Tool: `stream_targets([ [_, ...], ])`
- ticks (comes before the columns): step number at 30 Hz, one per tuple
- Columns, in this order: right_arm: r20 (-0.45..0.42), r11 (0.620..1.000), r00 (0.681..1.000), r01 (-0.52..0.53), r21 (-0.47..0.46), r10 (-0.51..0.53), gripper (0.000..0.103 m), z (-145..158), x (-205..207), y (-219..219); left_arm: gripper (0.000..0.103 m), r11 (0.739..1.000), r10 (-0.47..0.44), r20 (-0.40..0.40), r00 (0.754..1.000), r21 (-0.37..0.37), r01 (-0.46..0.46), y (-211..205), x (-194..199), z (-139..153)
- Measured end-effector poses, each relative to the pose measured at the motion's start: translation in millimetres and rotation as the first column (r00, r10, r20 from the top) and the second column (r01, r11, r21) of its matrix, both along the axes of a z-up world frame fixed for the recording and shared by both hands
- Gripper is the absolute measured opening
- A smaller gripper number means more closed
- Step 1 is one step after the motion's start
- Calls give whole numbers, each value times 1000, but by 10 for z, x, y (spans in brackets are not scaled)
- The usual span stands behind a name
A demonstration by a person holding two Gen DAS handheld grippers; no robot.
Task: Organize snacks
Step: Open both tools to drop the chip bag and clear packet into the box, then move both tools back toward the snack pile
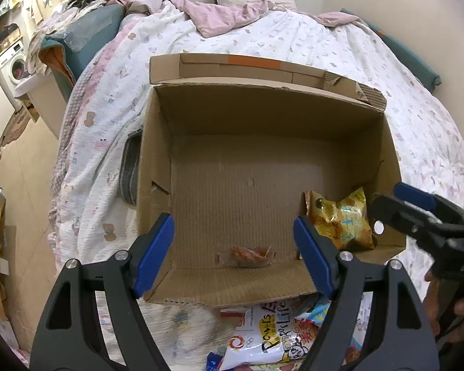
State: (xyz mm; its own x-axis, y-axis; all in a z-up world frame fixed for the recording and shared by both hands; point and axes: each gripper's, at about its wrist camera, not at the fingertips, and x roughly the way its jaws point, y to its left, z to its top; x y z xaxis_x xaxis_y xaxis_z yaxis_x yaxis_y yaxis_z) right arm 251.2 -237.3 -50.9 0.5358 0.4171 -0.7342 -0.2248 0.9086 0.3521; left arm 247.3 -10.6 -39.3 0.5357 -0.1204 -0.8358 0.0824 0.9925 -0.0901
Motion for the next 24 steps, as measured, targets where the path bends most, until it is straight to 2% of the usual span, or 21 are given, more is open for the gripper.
stream_targets([
  [8,73,1000,997,30,11,-30,96,168,-226,-32,77,1000,13,47,999,-28,-11,118,-215,149],
  [11,54,999,998,13,36,-15,96,210,-301,-45,77,998,26,101,994,-52,-21,176,-344,258],
  [13,43,999,999,4,51,-6,96,262,-348,-57,77,998,30,110,993,-54,-24,182,-402,315],
  [17,80,999,996,20,43,-24,97,394,-516,-107,79,994,50,127,991,-103,-37,268,-531,434],
  [18,83,998,996,25,57,-29,101,417,-573,-135,85,994,61,129,990,-95,-49,289,-559,453],
  [20,84,997,996,33,75,-40,103,446,-663,-178,90,994,70,125,990,-91,-59,327,-607,451],
  [24,85,995,995,41,86,-48,103,492,-864,-246,90,991,102,73,992,-99,-95,438,-711,383],
])
